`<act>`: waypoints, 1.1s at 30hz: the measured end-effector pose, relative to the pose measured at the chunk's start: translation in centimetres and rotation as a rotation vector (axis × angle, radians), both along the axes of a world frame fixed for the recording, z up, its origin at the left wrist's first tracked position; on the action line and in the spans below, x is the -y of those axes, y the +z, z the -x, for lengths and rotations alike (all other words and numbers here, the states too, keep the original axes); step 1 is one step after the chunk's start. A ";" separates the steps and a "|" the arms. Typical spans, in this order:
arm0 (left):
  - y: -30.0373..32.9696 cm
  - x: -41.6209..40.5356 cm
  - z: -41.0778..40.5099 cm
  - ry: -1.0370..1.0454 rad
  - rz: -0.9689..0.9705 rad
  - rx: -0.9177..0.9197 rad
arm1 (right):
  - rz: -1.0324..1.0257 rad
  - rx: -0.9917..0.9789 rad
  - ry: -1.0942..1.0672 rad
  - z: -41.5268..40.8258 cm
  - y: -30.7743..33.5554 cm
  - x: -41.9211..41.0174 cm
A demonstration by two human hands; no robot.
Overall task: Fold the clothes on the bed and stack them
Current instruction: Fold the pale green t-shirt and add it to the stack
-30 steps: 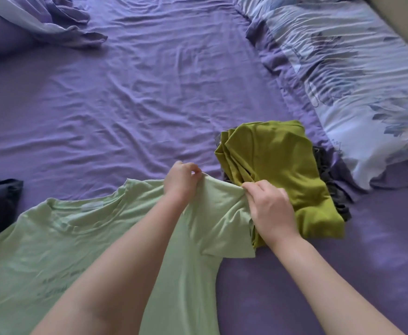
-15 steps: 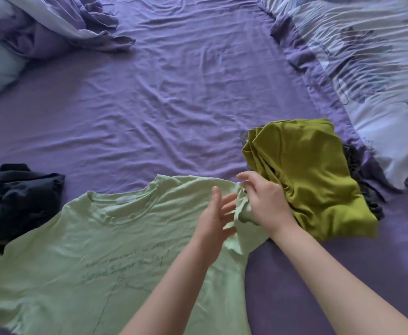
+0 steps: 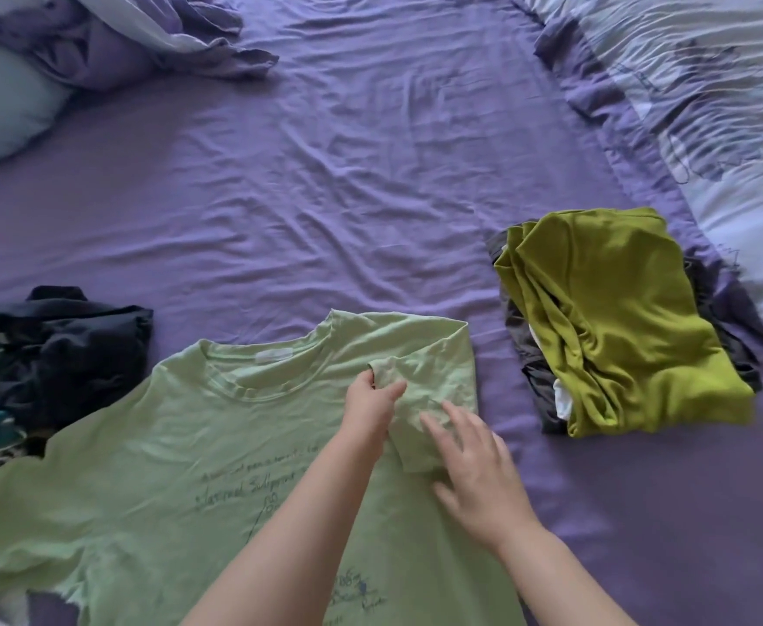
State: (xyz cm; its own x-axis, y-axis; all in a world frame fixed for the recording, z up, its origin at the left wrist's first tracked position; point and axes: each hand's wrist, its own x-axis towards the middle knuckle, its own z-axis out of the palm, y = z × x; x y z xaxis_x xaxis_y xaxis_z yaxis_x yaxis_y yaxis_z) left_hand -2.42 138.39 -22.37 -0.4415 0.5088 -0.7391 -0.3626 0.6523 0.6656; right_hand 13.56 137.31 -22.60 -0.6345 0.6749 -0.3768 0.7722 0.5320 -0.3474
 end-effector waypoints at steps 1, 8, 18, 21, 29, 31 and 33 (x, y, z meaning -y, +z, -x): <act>-0.1 0.0 -0.1 -0.093 -0.002 -0.135 | -0.037 -0.023 -0.021 -0.1 -0.2 0.3; -0.8 0.6 0.8 -0.283 0.013 -0.408 | -0.285 0.015 0.006 -2.9 -0.9 0.8; 0.2 5.8 0.2 -0.046 -0.056 0.127 | 0.005 0.211 -0.117 2.2 -1.1 3.0; 0.1 7.2 -1.4 -0.109 -0.106 0.126 | 0.027 0.180 -0.173 2.3 -1.0 2.3; 0.0 8.2 -2.6 -0.122 -0.223 0.073 | 0.067 0.186 0.001 0.6 -0.8 2.0; -0.1 8.9 -2.6 -0.128 -0.183 0.043 | 0.036 0.277 0.098 0.4 -1.0 2.5; 0.0 10.0 -2.0 -0.094 -0.144 0.108 | 0.022 0.354 0.150 0.7 -1.0 2.7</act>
